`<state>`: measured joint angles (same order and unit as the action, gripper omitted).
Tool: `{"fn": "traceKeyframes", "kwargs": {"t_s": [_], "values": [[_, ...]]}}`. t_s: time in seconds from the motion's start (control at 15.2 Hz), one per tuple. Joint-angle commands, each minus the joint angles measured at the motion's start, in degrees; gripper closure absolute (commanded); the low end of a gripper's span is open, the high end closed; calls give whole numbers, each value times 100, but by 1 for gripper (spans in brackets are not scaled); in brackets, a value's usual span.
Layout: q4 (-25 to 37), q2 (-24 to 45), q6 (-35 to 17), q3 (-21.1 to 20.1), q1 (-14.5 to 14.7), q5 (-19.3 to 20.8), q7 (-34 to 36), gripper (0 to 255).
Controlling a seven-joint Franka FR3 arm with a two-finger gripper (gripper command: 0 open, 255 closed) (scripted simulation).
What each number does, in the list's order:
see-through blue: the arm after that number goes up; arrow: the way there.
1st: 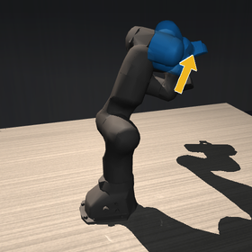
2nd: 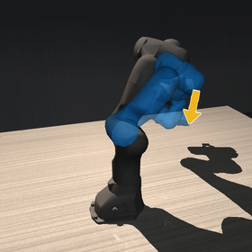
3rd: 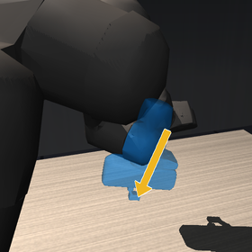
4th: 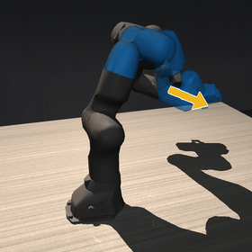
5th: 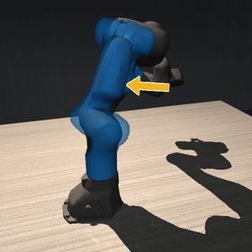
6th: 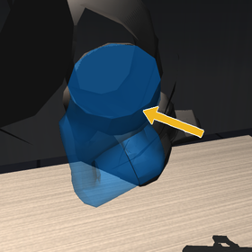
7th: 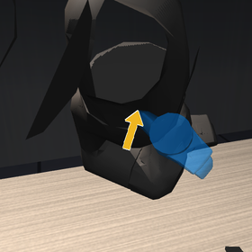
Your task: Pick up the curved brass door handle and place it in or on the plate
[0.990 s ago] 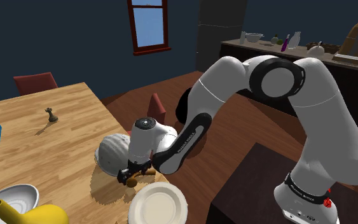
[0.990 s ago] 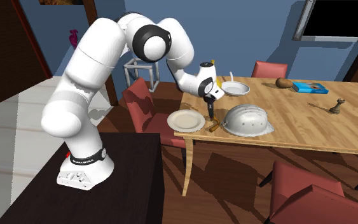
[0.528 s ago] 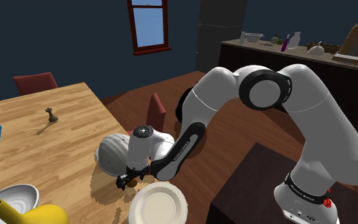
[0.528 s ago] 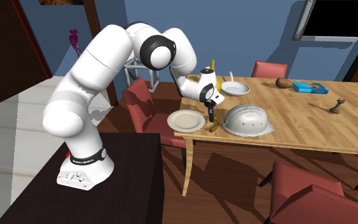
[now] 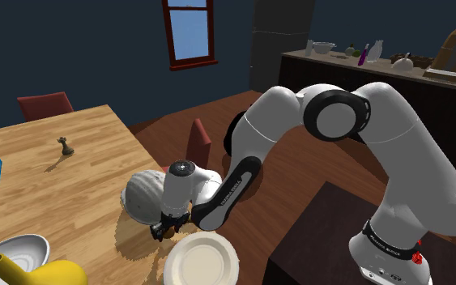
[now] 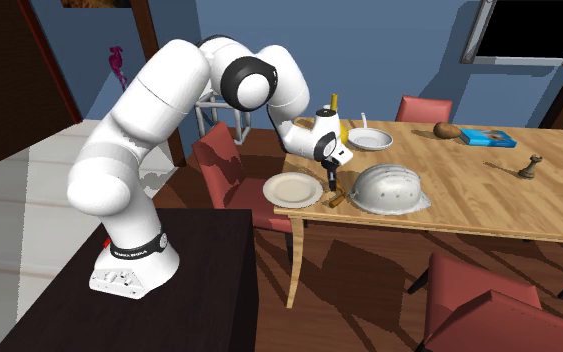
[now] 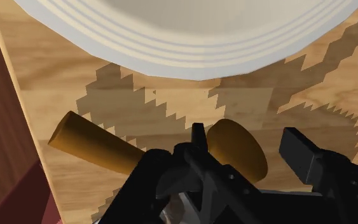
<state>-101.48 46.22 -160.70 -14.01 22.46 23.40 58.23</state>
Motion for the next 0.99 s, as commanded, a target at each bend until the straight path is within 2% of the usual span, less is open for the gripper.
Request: {"fn": "traceKeyframes", "kwargs": {"t_s": [0.0, 0.53, 0.92], "values": [[0, 0, 0, 0, 0, 0, 0, 255], [1, 1, 0, 0, 0, 0, 0, 255], [-148, -379, 250, -165, -127, -105, -83, 255]]}}
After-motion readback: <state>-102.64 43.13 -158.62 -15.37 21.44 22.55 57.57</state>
